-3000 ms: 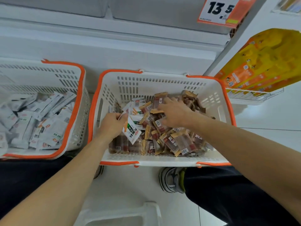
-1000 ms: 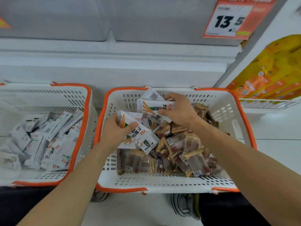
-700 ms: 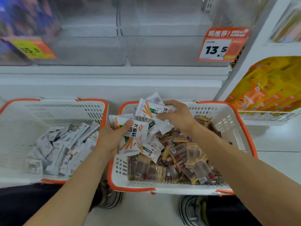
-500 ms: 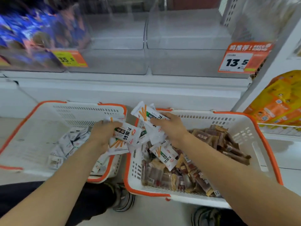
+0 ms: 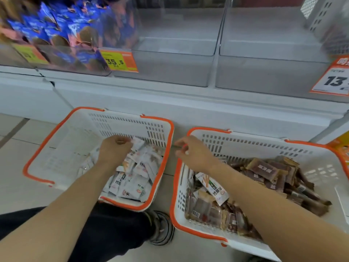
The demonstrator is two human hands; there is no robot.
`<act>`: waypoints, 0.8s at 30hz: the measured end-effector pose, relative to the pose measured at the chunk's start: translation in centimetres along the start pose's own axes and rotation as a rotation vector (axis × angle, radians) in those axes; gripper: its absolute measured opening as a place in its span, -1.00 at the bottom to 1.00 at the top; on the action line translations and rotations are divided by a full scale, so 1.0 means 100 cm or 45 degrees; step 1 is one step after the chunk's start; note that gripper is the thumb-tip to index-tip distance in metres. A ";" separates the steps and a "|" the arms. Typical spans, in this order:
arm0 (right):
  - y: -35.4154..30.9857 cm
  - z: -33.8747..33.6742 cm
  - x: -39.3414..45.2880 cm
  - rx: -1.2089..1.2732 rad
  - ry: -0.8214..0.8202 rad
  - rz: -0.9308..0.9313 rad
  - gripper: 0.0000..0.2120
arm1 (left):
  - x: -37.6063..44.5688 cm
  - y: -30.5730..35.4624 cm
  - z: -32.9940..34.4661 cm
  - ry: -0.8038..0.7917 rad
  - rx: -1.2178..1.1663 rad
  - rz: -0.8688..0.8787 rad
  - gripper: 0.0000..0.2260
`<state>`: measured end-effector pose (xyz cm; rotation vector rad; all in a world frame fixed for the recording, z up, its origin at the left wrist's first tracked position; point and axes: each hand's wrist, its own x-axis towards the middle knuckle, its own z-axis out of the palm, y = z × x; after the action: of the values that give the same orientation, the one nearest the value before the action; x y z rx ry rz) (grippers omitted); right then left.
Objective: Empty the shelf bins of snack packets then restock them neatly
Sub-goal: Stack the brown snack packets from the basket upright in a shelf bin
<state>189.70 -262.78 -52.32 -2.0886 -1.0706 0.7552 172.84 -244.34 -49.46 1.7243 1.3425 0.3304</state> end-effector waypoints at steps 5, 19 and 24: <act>0.106 -0.037 -0.018 -0.407 -0.295 0.354 -0.59 | -0.039 0.015 0.054 -0.312 0.210 0.344 -0.96; 0.224 0.017 -0.017 -0.712 -0.307 0.309 0.05 | -0.039 0.006 0.261 -1.060 1.097 0.619 -0.46; 0.247 0.001 0.000 -0.464 -0.349 0.335 0.24 | 0.004 -0.011 0.304 -1.117 1.246 0.632 0.03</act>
<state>201.09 -273.71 -71.29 -2.5242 -1.1596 1.0647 192.79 -258.62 -67.44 2.5257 0.3711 -0.8887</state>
